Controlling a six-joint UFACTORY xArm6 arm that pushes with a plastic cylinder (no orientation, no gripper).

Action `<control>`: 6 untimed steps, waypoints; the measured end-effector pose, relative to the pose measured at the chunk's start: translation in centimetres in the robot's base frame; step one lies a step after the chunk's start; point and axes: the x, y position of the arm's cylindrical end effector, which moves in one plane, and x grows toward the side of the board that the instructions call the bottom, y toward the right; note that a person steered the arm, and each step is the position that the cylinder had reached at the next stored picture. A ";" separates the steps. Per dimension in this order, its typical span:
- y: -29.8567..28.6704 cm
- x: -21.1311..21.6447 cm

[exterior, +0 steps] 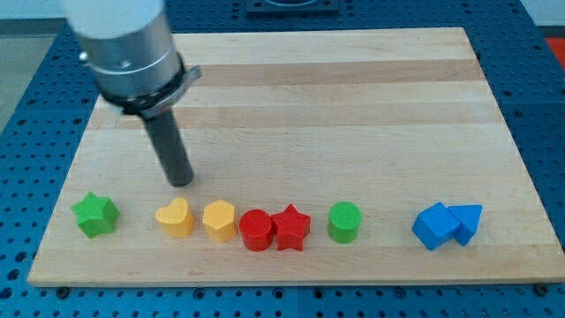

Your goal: Nudge the yellow heart down a bit

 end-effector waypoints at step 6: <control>-2.1 4.0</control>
